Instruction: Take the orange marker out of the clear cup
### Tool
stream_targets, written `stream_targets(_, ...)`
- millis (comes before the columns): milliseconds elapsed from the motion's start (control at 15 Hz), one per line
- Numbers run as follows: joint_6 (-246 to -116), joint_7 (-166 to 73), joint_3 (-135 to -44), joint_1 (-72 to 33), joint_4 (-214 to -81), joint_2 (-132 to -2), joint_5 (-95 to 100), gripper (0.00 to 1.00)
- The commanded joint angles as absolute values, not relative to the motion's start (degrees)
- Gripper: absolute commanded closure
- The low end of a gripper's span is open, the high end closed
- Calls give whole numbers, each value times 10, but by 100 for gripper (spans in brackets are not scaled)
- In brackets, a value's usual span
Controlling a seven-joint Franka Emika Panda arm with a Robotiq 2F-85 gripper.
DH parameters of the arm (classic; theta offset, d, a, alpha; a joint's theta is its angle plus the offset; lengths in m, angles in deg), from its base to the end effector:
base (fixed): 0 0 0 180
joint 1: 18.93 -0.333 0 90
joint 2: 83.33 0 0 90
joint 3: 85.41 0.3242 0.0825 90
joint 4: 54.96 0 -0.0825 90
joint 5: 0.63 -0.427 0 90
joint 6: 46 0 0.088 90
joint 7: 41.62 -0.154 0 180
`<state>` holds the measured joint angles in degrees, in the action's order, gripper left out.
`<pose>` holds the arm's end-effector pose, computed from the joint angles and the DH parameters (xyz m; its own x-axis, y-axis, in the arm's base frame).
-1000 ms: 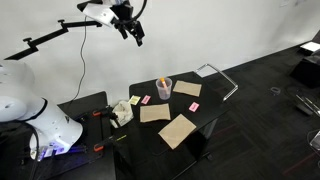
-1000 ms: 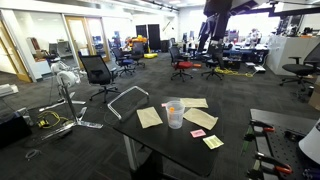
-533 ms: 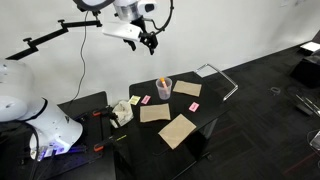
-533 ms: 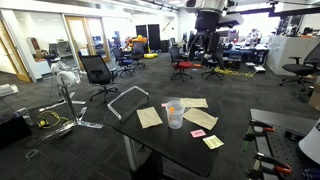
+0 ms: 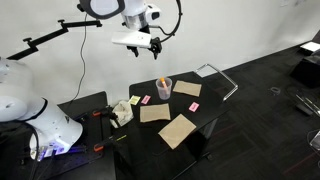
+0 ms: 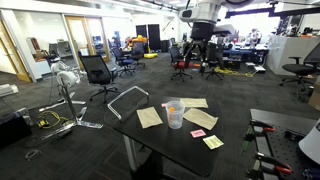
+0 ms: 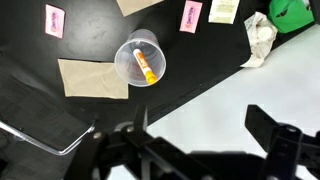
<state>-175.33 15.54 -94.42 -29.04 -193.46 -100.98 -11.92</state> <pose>0.4993 0.0234 0.3793 0.5981 0.7618 0.2490 0.7879 -0.6157 -0.0091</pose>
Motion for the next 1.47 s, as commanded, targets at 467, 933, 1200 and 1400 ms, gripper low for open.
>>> stream_targets(467,-1793,250,-945,-293,-1929,-985,-202,0)
stream_targets(933,-1808,508,-953,-283,-1899,-925,-346,0)
stream_targets(1200,-1790,616,-944,-259,-1876,-890,-380,0)
stream_targets(1400,-1760,664,-939,-237,-1860,-869,-372,0)
